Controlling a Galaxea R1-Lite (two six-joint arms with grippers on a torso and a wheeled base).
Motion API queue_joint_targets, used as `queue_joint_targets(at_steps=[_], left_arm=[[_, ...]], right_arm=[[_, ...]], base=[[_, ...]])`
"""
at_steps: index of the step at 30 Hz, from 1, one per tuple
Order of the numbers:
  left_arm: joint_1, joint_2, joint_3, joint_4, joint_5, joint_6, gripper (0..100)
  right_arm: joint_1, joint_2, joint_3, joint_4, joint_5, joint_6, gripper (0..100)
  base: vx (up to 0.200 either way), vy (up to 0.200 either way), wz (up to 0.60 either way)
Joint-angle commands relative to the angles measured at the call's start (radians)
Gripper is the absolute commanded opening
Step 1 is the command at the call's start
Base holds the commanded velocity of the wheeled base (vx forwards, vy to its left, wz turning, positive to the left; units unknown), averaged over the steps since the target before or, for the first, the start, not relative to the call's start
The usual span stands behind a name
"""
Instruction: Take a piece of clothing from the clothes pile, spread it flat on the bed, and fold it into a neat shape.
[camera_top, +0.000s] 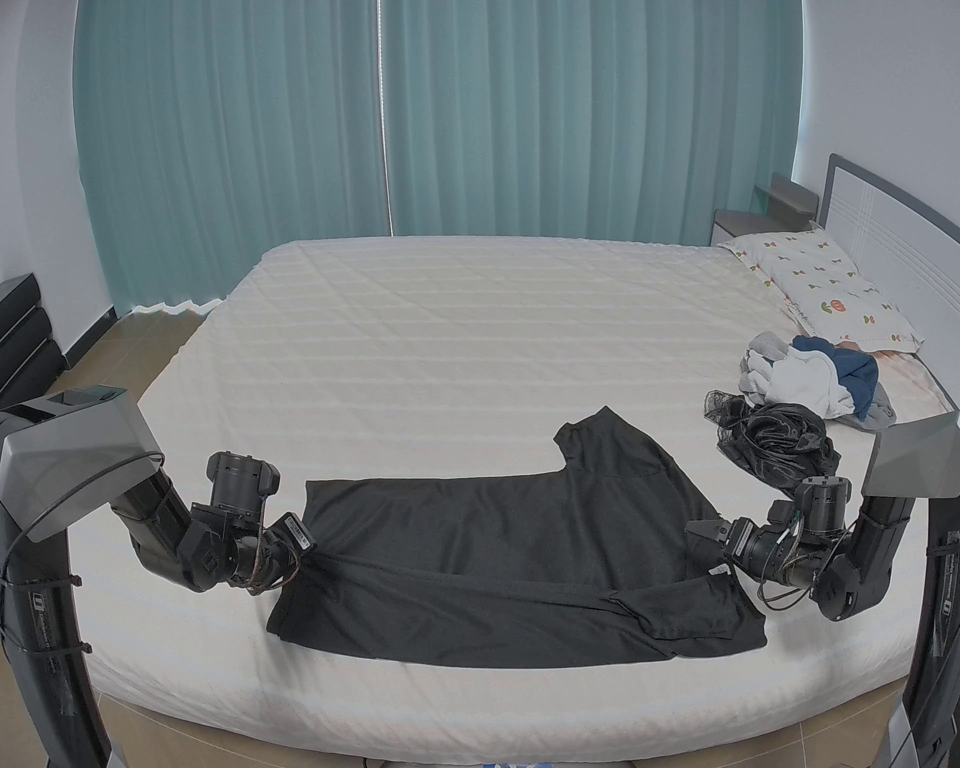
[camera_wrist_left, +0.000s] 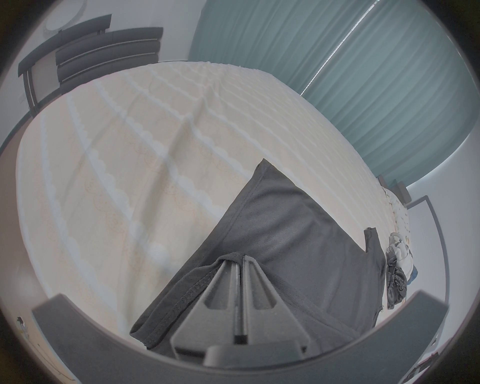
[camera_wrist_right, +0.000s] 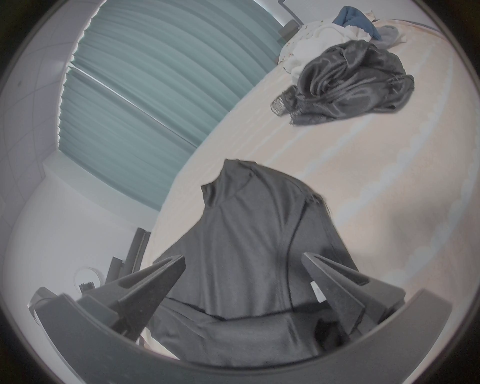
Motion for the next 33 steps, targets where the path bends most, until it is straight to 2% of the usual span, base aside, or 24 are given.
queue_joint_targets(at_steps=[1,6,14,21,22,33], left_arm=[[-0.001,0.006,0.000,0.000,-0.001,0.001,0],[-0.001,0.012,0.000,0.000,0.001,0.000,0],[-0.001,0.019,-0.005,0.001,0.001,0.000,0],[-0.001,0.020,-0.005,0.001,0.001,0.000,0],[-0.001,0.022,-0.006,0.001,0.001,0.001,0],[-0.004,0.034,-0.006,0.000,0.001,0.001,0]], right_arm=[[-0.011,0.023,0.004,0.008,0.002,-0.039,100],[-0.011,0.032,0.024,0.008,0.008,-0.083,100],[-0.026,0.069,0.073,-0.008,0.022,-0.259,100],[-0.029,0.071,0.079,-0.012,0.022,-0.273,100],[-0.034,0.071,0.083,-0.012,0.022,-0.278,0],[-0.040,0.069,0.092,-0.026,0.025,-0.315,0]], base=[[0.000,0.000,0.00],[0.000,0.000,0.00],[0.000,0.000,0.00],[0.000,0.000,0.00],[0.000,0.000,0.00],[0.000,0.000,0.00]])
